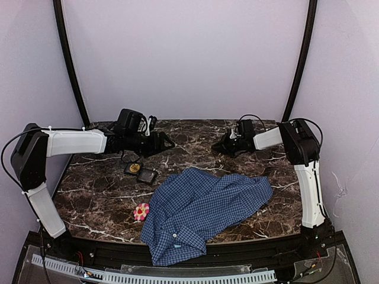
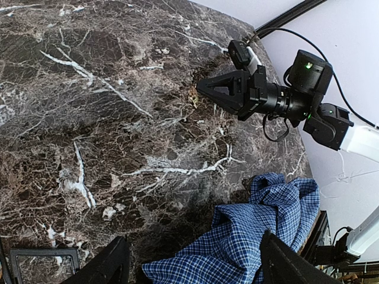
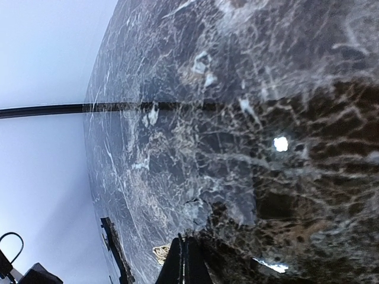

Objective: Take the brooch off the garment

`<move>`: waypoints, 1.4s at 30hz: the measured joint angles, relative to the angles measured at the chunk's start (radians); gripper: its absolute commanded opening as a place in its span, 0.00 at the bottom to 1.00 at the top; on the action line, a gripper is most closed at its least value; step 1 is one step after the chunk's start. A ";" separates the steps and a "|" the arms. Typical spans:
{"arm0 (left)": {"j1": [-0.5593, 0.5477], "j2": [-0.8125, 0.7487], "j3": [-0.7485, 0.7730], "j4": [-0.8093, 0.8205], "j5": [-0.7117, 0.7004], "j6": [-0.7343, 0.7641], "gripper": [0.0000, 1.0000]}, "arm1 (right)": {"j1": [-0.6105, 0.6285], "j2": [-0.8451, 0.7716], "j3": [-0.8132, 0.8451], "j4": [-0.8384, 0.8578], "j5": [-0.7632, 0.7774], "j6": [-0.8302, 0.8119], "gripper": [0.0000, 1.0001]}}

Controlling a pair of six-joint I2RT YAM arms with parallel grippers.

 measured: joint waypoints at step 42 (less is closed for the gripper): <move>0.000 0.098 -0.030 0.165 0.044 -0.089 0.74 | 0.238 -0.159 -0.262 0.159 0.049 0.188 0.00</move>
